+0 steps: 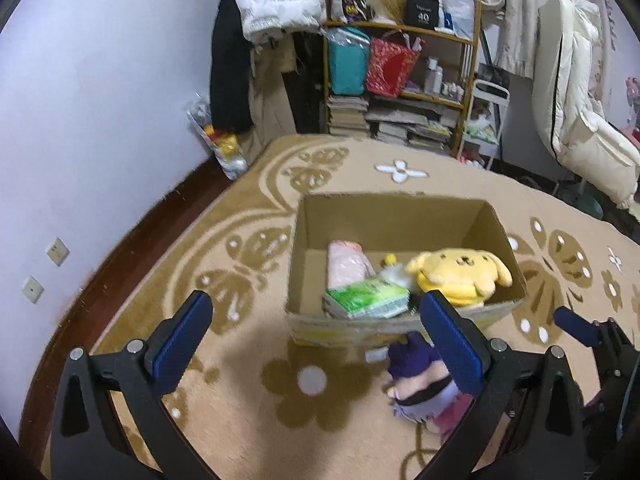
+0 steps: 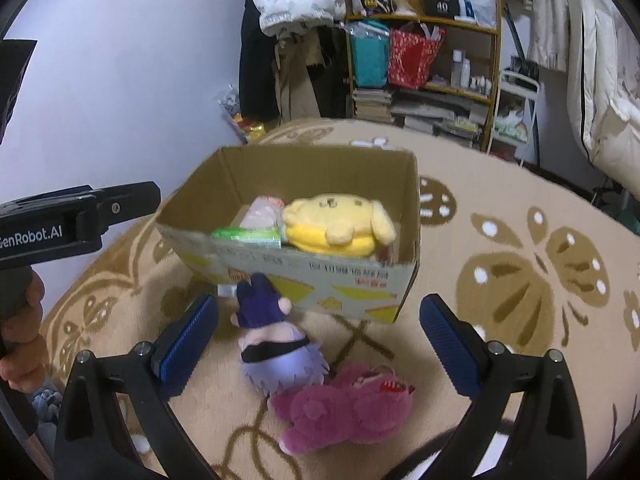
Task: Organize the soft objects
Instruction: 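Move both tools down to the purple-haired doll and pink bear plush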
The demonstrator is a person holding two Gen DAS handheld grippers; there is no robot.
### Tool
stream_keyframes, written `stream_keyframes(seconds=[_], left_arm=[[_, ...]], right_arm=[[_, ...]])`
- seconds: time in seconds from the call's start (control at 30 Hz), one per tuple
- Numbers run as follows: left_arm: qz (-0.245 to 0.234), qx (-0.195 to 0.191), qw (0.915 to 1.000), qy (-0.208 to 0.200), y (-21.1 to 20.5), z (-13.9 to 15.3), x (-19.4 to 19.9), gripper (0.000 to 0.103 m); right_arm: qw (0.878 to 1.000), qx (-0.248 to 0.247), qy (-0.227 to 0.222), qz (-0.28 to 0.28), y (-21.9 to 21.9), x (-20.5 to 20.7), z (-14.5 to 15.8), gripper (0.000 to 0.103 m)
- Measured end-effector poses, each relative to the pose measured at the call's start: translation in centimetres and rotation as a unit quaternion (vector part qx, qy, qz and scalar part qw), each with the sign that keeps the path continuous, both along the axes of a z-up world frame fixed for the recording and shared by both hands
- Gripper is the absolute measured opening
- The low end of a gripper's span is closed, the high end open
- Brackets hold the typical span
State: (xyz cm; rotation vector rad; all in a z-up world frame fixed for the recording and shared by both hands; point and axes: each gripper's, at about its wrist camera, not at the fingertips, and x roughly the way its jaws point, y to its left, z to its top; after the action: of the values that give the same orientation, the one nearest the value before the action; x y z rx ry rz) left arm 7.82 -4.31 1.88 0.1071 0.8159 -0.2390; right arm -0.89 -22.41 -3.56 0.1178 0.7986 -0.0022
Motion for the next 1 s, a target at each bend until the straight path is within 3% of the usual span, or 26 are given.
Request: stream_keyframes(seconds=[0.17,0.73,1.0], left_arm=[[-0.007,0.001,0.9994,0.034,-0.5,-1.7,0.1,0.103],[-0.043,0.042,0.9948,0.082,-4.2,-6.6,-0.8,0.103],[-0.055,0.051,0.9915,0.106,-5.5,-8.6,-0.5,0.103]], right_arm=[[0.999,0.003,0.032,-0.003,-0.2,0.1,-1.5,0.103],[0.99,0.03,0.132,-0.03,-1.4,-0.1,-6.1,0.103],[0.986,0.04,0.158,-0.036,-1.7,0.1,-7.5,0.103]])
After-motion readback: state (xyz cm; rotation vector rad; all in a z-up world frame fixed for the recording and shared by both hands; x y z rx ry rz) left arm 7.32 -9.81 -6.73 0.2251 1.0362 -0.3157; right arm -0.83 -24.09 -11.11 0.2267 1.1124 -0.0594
